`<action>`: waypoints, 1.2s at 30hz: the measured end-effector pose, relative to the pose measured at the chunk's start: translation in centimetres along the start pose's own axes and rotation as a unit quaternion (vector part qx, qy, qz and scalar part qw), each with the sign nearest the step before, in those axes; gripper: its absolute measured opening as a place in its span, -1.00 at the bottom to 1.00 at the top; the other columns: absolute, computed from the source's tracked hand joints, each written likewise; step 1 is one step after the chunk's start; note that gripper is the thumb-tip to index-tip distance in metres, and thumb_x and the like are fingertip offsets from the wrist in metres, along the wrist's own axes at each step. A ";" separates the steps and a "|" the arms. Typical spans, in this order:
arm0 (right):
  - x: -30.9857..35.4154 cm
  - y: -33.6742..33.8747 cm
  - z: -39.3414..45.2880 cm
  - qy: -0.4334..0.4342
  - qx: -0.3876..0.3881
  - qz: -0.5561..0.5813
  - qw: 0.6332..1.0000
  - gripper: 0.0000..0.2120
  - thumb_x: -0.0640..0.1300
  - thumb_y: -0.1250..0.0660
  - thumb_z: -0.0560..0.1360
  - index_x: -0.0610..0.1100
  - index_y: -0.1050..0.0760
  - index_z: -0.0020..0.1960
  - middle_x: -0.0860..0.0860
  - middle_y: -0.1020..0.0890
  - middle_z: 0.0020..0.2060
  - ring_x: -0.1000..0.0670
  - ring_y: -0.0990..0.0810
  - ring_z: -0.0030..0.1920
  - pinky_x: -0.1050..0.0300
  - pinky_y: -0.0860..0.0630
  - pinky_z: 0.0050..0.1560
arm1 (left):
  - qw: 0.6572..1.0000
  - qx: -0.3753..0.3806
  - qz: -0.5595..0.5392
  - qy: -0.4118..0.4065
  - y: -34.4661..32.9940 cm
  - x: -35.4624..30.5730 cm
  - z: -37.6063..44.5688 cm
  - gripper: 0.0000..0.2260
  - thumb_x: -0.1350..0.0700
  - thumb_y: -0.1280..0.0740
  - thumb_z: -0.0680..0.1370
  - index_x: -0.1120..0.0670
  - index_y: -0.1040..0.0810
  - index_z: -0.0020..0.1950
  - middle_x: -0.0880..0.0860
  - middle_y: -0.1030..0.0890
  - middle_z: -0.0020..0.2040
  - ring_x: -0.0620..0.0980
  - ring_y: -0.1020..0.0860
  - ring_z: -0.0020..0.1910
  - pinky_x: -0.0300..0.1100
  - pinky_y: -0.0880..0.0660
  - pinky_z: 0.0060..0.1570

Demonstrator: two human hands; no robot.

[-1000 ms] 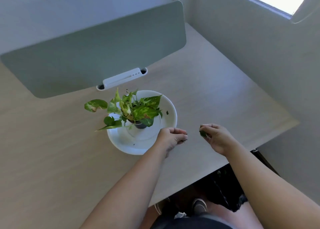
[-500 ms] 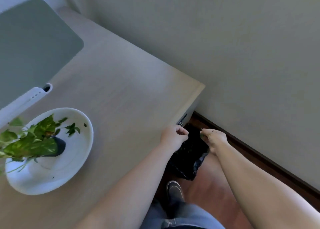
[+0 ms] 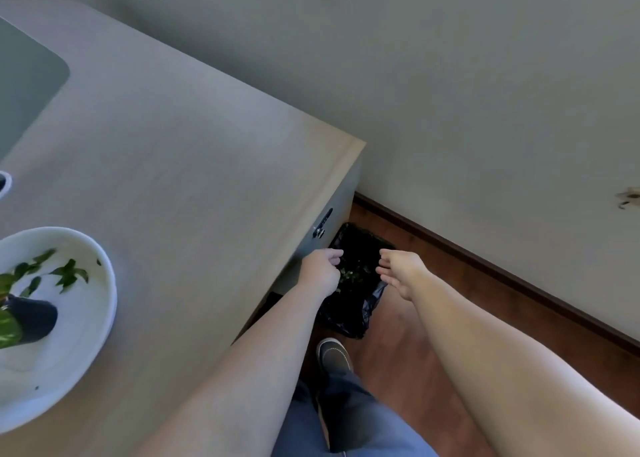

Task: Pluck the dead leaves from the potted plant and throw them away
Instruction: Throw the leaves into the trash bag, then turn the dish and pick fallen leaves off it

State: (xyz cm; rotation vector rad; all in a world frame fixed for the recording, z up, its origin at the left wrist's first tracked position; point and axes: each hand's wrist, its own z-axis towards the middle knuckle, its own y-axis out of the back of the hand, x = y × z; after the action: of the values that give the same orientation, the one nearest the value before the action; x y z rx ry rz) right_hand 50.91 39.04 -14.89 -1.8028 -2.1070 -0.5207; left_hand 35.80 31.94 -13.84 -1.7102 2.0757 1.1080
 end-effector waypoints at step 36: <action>-2.3 -35.9 -16.0 0.381 0.230 -0.513 0.734 -0.74 -0.20 -0.21 0.52 -0.07 -0.56 0.15 0.02 -0.55 -0.09 -0.07 -0.55 -0.09 0.11 -0.47 -0.11 | 0.745 -0.555 -0.291 0.229 23.8 28.2 -21.9 -0.66 0.12 -0.50 0.39 0.10 -0.46 0.08 0.04 -0.40 0.11 0.09 -0.48 -0.13 -0.14 -0.44 -0.08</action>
State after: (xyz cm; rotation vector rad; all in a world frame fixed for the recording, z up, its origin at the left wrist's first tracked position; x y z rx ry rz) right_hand 15.85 24.61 -4.30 0.0533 -2.0909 -0.7074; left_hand 11.91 -2.87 -6.38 -3.0861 0.6810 1.9802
